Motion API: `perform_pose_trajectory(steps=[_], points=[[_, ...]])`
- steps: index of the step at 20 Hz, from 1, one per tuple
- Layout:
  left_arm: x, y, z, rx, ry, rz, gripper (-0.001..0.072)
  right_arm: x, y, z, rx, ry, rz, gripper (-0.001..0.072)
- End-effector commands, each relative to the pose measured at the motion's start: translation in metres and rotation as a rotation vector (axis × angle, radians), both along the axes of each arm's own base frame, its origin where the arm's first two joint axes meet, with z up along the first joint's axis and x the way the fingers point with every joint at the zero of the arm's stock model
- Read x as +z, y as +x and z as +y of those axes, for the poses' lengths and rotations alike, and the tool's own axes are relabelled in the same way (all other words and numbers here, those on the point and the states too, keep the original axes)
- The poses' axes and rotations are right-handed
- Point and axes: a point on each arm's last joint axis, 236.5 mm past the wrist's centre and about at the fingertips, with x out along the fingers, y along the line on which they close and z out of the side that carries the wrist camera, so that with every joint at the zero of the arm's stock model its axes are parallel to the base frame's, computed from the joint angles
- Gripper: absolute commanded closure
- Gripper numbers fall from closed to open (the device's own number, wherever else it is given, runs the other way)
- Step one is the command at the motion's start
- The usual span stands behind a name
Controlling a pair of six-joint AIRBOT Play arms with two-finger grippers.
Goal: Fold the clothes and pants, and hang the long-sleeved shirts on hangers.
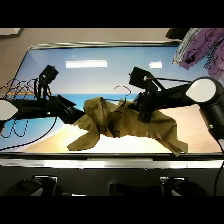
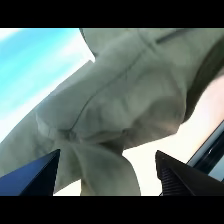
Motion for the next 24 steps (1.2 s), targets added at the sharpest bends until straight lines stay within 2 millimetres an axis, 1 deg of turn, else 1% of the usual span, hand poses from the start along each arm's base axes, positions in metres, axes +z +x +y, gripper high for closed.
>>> perform_pose_trajectory(steps=[1,2,4,6,8,9,10,13,15,19,20,21,22,23,24], points=[[-0.022,-0.013,0.011,-0.194,0.131,-0.072,0.011,0.013,0.002,0.001,0.082,0.108,-0.016,0.0689],[-0.027,-0.01,0.011,-0.225,0.15,-0.109,0.0187,0.014,0.0,-0.001,0.084,0.116,-0.005,0.0689],[-0.027,0.004,0.012,-0.251,0.176,-0.212,0.0186,0.009,-0.009,-0.003,0.11,0.101,0.026,0.0689],[-0.017,0.022,0.01,-0.208,0.148,-0.284,0.0184,0.005,-0.019,-0.004,0.141,0.088,0.06,0.0688],[-0.013,0.03,0.007,-0.173,0.088,-0.278,0.0178,0.005,-0.022,-0.004,0.149,0.086,0.068,0.0688],[-0.014,0.029,0.005,-0.179,0.063,-0.26,0.0178,0.005,-0.022,-0.004,0.148,0.086,0.068,0.0688],[-0.015,0.024,-0.001,-0.203,0.03,-0.236,0.0175,0.004,-0.021,-0.004,0.148,0.086,0.067,0.0688],[-0.022,0.001,-0.023,-0.32,-0.049,-0.163,0.0171,0.003,-0.021,-0.005,0.147,0.08,0.068,0.0688],[-0.02,0.0,-0.031,-0.34,-0.094,-0.158,0.0171,0.001,-0.021,-0.005,0.152,0.078,0.075,0.0688],[-0.026,0.003,-0.036,-0.35,-0.108,-0.147,0.0174,-0.006,-0.021,-0.004,0.161,0.074,0.104,0.0688],[-0.028,0.002,-0.039,-0.356,-0.114,-0.142,0.0187,-0.008,-0.021,-0.004,0.16,0.074,0.108,0.0688],[-0.03,0.001,-0.042,-0.361,-0.118,-0.133,0.0307,-0.008,-0.02,-0.004,0.158,0.074,0.107,0.0688],[-0.032,-0.001,-0.045,-0.369,-0.119,-0.127,0.0474,-0.008,-0.019,-0.004,0.157,0.075,0.106,0.0687],[-0.033,-0.002,-0.048,-0.377,-0.119,-0.123,0.0614,-0.008,-0.02,-0.004,0.159,0.074,0.108,0.0687],[-0.034,-0.003,-0.048,-0.379,-0.119,-0.121,0.069,-0.008,-0.02,-0.004,0.158,0.074,0.108,0.0687]])
